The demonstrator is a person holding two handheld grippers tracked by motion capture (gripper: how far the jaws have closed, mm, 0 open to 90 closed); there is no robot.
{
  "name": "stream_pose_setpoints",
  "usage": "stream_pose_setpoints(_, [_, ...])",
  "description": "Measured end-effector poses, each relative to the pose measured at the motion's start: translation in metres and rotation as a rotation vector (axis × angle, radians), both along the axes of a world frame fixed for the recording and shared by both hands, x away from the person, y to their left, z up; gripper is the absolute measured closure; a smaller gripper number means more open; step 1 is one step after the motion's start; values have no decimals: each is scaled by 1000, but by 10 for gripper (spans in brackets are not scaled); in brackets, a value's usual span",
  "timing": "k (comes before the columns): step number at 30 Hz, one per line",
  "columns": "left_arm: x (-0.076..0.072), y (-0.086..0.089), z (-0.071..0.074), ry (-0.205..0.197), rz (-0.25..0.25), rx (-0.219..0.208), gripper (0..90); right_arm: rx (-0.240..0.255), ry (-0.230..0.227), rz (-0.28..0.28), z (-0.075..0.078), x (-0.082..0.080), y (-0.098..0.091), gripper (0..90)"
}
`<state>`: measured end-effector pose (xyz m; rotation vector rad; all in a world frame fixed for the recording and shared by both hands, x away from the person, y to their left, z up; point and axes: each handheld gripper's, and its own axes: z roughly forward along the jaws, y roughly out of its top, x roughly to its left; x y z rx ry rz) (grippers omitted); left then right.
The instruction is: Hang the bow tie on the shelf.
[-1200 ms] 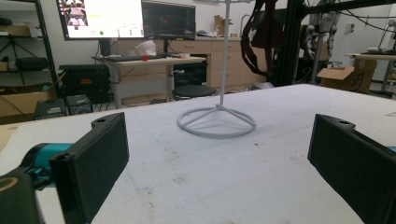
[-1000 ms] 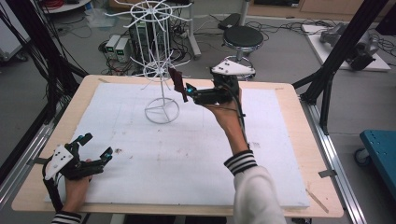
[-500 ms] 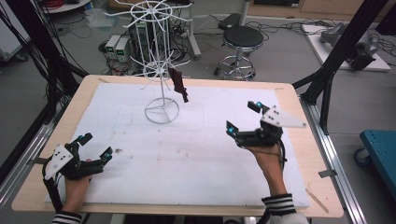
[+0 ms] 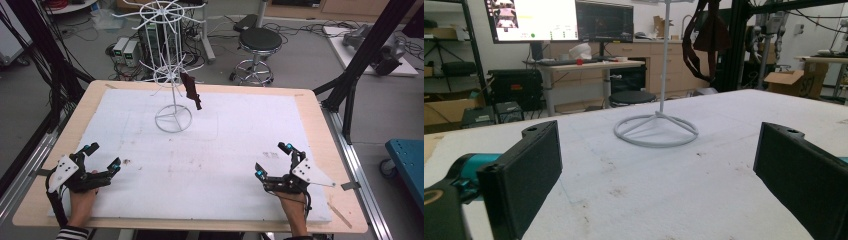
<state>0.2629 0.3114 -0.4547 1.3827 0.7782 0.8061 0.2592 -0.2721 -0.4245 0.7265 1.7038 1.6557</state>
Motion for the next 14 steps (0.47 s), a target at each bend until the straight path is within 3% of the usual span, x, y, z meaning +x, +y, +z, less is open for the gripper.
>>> stream_pose_setpoints(6, [0, 0, 0, 0, 0, -1, 57, 69, 41, -13, -24, 3, -3, 6])
stream_pose_setpoints(14, [0, 0, 0, -5, -1, -5, 57, 65, 95, -22, -28, 8, -5, 6])
